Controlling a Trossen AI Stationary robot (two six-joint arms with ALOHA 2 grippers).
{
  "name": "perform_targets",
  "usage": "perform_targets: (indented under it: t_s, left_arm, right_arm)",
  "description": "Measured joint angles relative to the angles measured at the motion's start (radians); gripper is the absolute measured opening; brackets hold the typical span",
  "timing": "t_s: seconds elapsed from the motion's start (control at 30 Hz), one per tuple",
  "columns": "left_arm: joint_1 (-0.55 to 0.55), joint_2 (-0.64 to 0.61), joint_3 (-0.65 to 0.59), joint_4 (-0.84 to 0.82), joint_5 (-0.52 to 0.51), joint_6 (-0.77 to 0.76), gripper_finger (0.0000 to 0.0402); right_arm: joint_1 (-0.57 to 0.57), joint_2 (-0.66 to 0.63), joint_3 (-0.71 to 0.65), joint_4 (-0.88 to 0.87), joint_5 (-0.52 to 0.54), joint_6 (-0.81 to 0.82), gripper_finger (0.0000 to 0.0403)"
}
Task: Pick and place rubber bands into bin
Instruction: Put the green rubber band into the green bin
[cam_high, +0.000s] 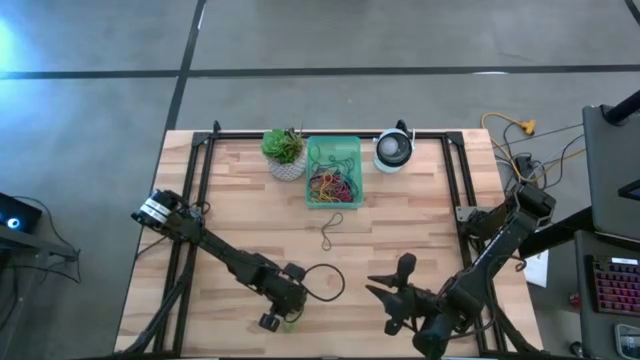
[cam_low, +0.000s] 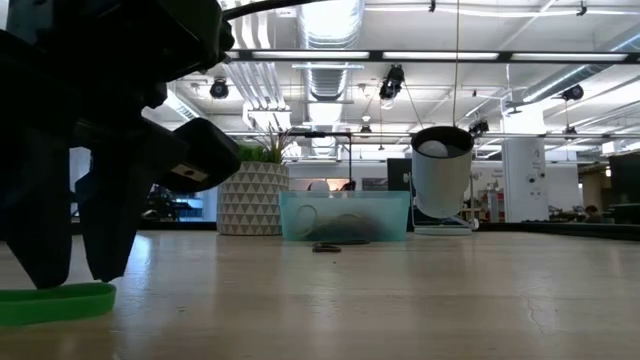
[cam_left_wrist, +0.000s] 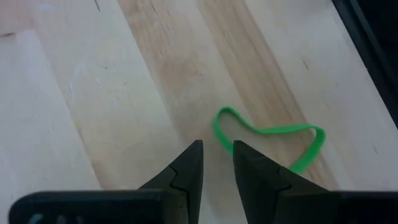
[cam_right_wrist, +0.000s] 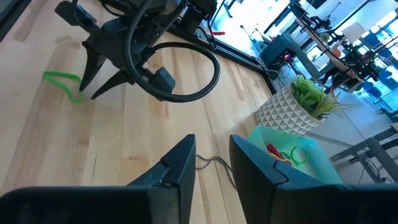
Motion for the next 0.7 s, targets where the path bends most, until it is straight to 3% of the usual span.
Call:
perform_targets:
  t_s: [0.3, 0.7]
  left_arm:
    - [-0.001, -0.034, -0.001, 0.004, -0.052, 0.005, 0.0072]
    - [-0.006, -0.034, -0.004, -0.002, -0.035, 0.0, 0.0072]
  right_arm:
    - [0.0, 0.0, -0.005, 0.0, -0.001, 0.0, 0.0084]
    - [0.0, 0.0, -0.006, 0.001, -0.001, 0.0, 0.0086]
